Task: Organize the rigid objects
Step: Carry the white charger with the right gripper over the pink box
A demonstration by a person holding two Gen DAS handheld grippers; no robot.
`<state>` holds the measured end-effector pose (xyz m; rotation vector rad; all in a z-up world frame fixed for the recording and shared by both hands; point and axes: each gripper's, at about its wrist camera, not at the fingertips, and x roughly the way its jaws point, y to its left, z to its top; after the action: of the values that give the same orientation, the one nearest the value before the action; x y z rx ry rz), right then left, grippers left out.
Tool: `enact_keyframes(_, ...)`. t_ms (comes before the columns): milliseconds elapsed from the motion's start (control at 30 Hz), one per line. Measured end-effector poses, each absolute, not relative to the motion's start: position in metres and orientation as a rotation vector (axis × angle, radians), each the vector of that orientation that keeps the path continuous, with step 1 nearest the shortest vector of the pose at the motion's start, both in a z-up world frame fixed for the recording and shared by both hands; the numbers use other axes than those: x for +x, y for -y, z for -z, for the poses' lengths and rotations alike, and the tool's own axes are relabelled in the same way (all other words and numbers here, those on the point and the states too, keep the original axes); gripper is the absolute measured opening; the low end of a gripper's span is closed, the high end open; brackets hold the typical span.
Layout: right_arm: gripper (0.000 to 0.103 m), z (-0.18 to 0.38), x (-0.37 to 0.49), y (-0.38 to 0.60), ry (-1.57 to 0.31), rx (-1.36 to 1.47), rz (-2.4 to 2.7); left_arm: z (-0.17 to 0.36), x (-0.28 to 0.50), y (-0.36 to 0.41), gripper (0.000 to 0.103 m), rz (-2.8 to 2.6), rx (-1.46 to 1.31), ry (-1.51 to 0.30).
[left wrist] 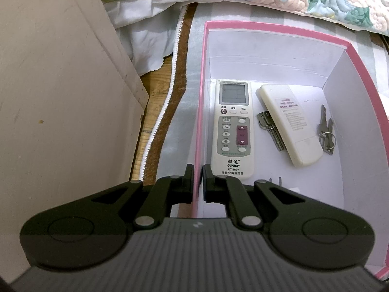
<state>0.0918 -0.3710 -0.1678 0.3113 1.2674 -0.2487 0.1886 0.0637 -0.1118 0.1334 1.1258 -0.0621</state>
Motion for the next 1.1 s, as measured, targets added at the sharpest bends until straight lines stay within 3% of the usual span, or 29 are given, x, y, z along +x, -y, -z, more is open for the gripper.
enact_keyframes(1100,0.052,0.075,0.088,0.274,-1.091,0.224,-0.090,0.111,0.189,-0.064,0.006,0.069,0.133,-1.129)
